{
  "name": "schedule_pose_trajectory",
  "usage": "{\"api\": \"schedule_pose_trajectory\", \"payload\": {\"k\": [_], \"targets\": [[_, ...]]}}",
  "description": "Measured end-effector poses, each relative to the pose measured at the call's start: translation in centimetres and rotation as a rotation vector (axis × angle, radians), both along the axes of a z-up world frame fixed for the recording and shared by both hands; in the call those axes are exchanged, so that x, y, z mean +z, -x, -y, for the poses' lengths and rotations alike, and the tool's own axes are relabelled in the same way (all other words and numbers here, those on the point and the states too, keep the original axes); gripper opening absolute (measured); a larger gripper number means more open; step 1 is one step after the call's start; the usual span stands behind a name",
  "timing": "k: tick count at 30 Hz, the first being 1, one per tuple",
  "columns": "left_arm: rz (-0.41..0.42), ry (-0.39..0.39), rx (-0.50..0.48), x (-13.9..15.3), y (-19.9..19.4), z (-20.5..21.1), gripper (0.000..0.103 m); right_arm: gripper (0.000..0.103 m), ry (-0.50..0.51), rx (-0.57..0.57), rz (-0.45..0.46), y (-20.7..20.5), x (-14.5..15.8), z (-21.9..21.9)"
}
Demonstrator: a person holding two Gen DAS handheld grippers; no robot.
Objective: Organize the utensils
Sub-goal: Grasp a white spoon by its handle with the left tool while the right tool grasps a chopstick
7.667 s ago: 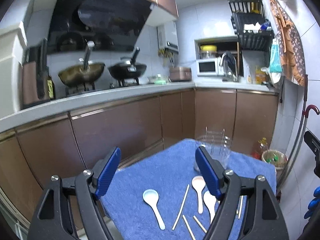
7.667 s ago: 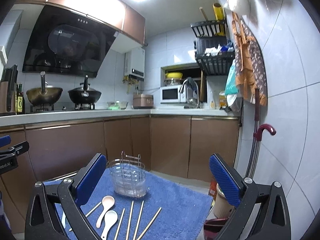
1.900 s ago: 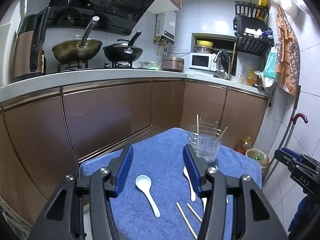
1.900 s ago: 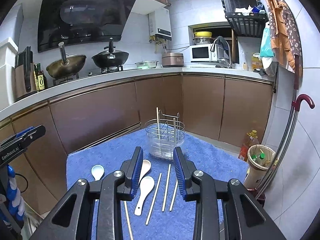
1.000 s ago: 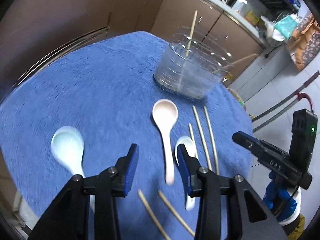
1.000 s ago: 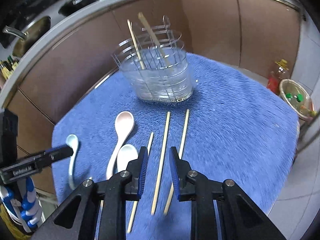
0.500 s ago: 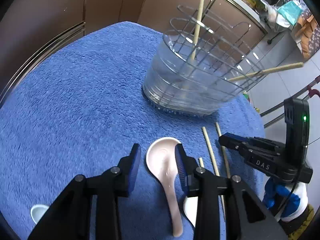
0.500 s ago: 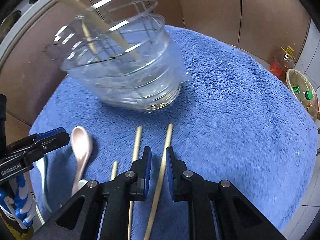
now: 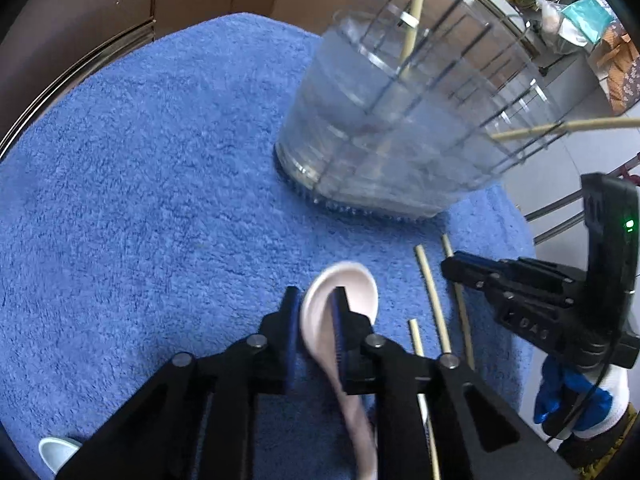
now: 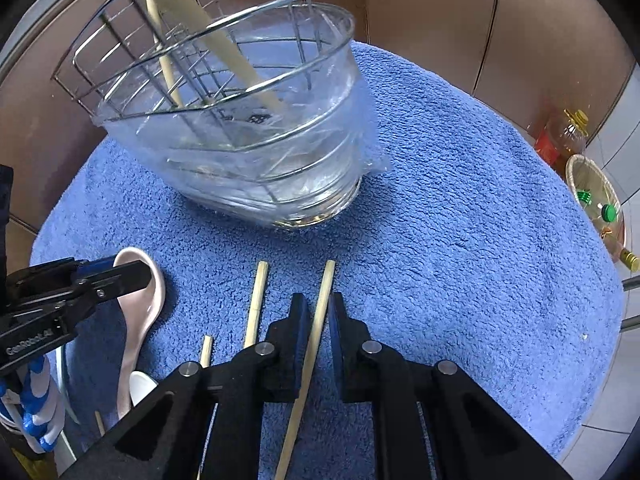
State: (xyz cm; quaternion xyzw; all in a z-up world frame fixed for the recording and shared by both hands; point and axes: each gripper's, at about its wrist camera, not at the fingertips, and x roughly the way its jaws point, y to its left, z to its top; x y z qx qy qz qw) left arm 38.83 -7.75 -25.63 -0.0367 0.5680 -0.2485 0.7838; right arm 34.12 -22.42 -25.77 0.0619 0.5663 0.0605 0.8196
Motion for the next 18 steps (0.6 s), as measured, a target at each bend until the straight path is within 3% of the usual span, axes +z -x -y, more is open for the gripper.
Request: {"api": "schedule_pose_trajectory", "payload": {"k": [8, 18], "targets": [[0.072, -0.015, 0.017, 1.3, 1.4, -0.6, 0.007, 0.006, -0.053, 0.002, 0.042, 2.2, 1.2, 0.4], [0.238, 0.025, 0.097, 6.2, 5.1, -3.7, 0.007, 0.006, -0.106, 0.038, 0.260, 9.1, 7.1, 1.9]]}}
